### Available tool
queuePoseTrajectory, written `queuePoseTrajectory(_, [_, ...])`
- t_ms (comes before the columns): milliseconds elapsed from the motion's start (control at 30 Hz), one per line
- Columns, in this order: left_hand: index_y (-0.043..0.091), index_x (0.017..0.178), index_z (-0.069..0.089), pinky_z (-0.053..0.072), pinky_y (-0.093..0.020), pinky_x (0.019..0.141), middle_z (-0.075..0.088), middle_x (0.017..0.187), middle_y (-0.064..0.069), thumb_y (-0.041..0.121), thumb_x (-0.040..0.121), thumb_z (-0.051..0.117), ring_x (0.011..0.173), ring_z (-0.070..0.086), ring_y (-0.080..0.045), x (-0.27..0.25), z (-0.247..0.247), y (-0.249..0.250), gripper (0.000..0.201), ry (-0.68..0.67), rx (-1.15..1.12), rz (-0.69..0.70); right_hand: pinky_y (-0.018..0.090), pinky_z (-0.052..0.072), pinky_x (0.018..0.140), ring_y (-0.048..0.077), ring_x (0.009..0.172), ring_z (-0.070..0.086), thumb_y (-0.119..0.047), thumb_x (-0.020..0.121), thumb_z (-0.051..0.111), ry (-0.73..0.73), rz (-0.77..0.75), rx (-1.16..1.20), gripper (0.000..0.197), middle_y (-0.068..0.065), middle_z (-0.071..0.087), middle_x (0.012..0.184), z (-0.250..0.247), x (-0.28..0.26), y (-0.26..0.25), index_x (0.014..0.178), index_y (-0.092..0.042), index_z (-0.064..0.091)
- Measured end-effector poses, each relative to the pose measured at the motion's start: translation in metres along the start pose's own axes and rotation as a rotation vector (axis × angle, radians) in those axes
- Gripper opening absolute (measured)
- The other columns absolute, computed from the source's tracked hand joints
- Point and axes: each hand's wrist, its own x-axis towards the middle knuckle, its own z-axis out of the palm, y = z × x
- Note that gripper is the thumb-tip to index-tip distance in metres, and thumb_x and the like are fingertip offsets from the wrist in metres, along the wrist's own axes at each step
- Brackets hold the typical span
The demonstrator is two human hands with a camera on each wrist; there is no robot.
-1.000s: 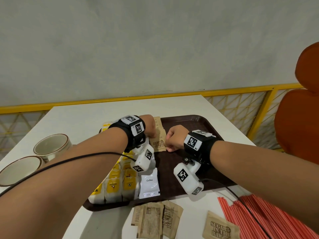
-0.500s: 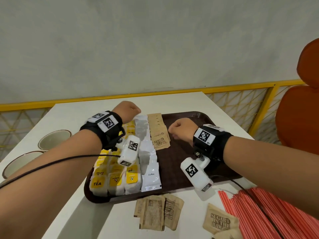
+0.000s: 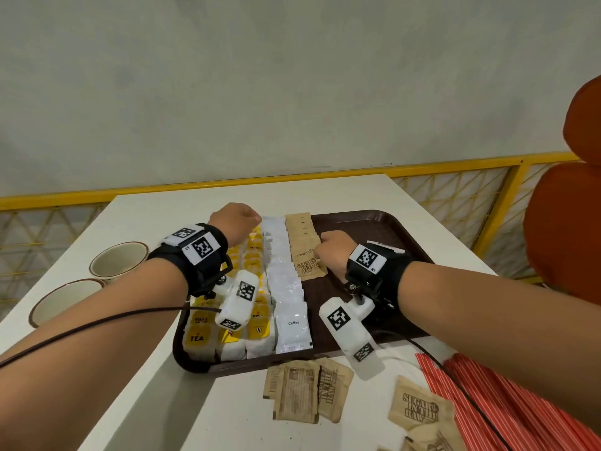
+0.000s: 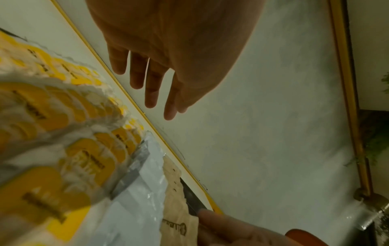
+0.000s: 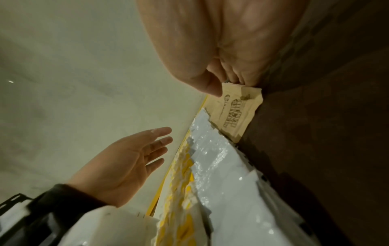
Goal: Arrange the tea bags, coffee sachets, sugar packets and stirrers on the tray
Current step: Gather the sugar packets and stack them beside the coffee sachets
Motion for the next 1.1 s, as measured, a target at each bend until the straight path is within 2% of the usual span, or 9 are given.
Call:
queuePoseTrajectory(133, [0.016,0.102,0.070,0.038,-0.040,0.104,0.065,0.114,-0.003,0.025,0.095,0.053,0.112,0.055,-0.025,-0.002,0.007,0.016,0.020,-0.019,0.090,0.049,0.037,0.052,0.089,0.029,0.104,0.063,-0.001,0.086,0.055,0.086,-0.027,0.000,0.022,0.014,0.066,0.108,-0.004,0.001,0.004,0.106,0.003,0.062])
queuePoseTrajectory(300, [0.017,0.101,0.073,0.035,-0.032,0.099,0.065,0.109,0.001,0.028,0.091,0.059,0.109,0.054,-0.021,-0.005,0.022,0.039,0.019,-0.051,0.330,0.116,0.032,0.049,0.066,0.022,0.080,0.060,-0.010,0.073,0.076,0.000,-0.021,-0.168,0.040,0.005,0.059,0.086,-0.011,0.004,0.007,0.100,-0.007,0.047])
queuePoseTrajectory(467, [0.026,0.087,0.072,0.041,-0.033,0.095,0.065,0.107,0.004,0.038,0.084,0.067,0.108,0.052,-0.019,0.002,0.039,0.051,0.014,-0.137,0.526,0.170,0.038,0.055,0.085,0.027,0.087,0.061,-0.010,0.077,0.072,-0.024,-0.032,-0.270,0.025,0.010,0.058,0.094,-0.013,0.009,0.009,0.077,-0.017,0.048])
queuePoseTrajectory(533, [0.026,0.090,0.071,0.044,-0.033,0.087,0.058,0.109,0.000,0.037,0.083,0.067,0.112,0.043,-0.023,0.004,0.043,0.056,0.013,-0.129,0.543,0.166,0.041,0.056,0.084,0.028,0.085,0.064,-0.010,0.075,0.073,-0.030,-0.028,-0.249,0.028,0.009,0.061,0.087,-0.015,0.011,0.010,0.069,-0.020,0.047])
queuePoseTrajectory(600, [0.027,0.095,0.070,0.042,-0.035,0.086,0.054,0.112,-0.001,0.035,0.084,0.066,0.116,0.039,-0.025,0.006,0.046,0.062,0.014,-0.135,0.580,0.175,0.033,0.054,0.075,0.024,0.074,0.058,-0.009,0.077,0.072,-0.040,-0.026,-0.258,0.029,0.009,0.057,0.077,-0.015,0.012,0.013,0.065,-0.015,0.046])
queuePoseTrajectory(767, [0.030,0.098,0.068,0.037,-0.039,0.094,0.052,0.118,-0.001,0.036,0.085,0.066,0.120,0.038,-0.026,0.012,0.058,0.068,0.015,-0.149,0.684,0.171,0.031,0.035,0.067,0.017,0.070,0.041,-0.002,0.075,0.071,-0.055,-0.056,-0.215,0.041,0.009,0.042,0.070,-0.014,0.018,0.017,0.061,-0.017,0.035])
queuePoseTrajectory(900, [0.035,0.097,0.069,0.035,-0.036,0.091,0.051,0.118,-0.001,0.038,0.083,0.068,0.119,0.038,-0.027,0.015,0.061,0.069,0.014,-0.187,0.698,0.181,0.030,0.039,0.067,0.019,0.068,0.045,0.003,0.072,0.068,-0.034,-0.045,-0.123,0.040,0.012,0.046,0.072,-0.015,0.021,0.021,0.060,-0.017,0.036])
queuePoseTrajectory(1000, [0.034,0.092,0.070,0.033,-0.032,0.081,0.054,0.116,0.001,0.038,0.082,0.070,0.117,0.040,-0.026,0.017,0.059,0.070,0.011,-0.186,0.686,0.194,0.018,0.048,0.053,0.012,0.058,0.056,0.002,0.079,0.066,-0.048,-0.019,-0.042,0.029,0.003,0.056,0.068,-0.021,0.022,0.025,0.066,-0.016,0.048])
queuePoseTrajectory(1100, [0.030,0.092,0.071,0.032,-0.029,0.077,0.059,0.113,0.003,0.035,0.082,0.070,0.114,0.044,-0.023,0.017,0.057,0.069,0.011,-0.176,0.663,0.211,0.018,0.052,0.053,0.011,0.058,0.059,0.001,0.081,0.065,-0.067,0.001,0.001,0.024,0.002,0.059,0.069,-0.022,0.023,0.023,0.070,-0.016,0.052])
